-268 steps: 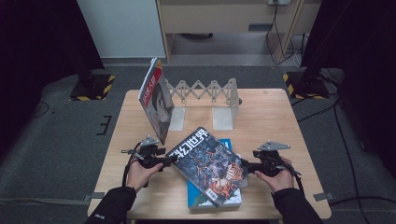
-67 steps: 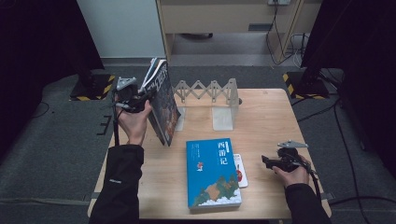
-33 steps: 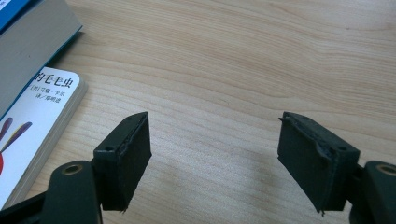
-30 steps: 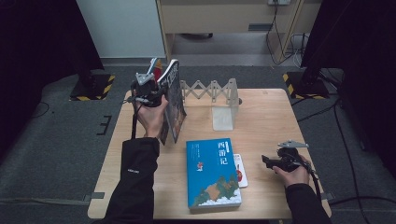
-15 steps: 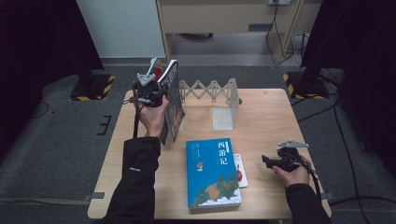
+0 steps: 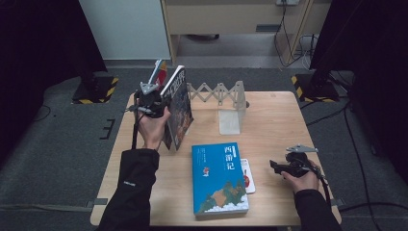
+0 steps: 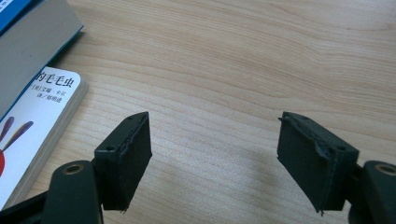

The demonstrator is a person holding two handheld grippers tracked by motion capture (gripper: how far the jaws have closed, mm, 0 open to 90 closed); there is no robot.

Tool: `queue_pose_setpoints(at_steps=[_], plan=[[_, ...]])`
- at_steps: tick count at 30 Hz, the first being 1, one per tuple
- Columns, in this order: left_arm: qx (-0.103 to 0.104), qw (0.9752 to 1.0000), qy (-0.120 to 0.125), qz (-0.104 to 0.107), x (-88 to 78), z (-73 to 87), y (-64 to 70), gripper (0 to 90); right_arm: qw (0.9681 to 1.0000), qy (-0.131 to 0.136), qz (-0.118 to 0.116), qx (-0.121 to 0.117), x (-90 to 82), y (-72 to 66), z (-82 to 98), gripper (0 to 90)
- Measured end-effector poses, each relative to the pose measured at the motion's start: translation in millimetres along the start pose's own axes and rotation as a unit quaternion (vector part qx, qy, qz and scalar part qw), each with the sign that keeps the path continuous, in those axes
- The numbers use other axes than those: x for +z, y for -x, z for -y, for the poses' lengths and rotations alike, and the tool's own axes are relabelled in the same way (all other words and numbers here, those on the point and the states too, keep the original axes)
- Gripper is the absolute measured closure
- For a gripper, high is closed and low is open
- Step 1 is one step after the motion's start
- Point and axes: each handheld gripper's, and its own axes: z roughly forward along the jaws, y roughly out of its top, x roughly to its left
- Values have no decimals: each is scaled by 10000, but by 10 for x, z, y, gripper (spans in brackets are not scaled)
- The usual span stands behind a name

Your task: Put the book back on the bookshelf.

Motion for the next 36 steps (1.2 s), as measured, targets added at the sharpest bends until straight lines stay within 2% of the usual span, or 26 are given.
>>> queue_pose_setpoints(at_steps=[8,18,23,28,36], plan=[[47,9999,-86,20,-116,98,-95,815,10000,-28,-1,-22,3,-1,3,261],[-195,9997,-20,116,-189,223,-264,814,10000,-84,-11,-16,12,-4,8,254],[-263,9994,-123,173,-206,237,-318,812,9999,-98,-5,-79,24,-2,13,253],[-253,9990,-292,232,-204,177,-298,792,9999,-109,-9,-57,24,-6,13,252],[-292,9984,-463,151,-130,98,-226,747,9999,-99,-12,-75,23,-2,12,251]])
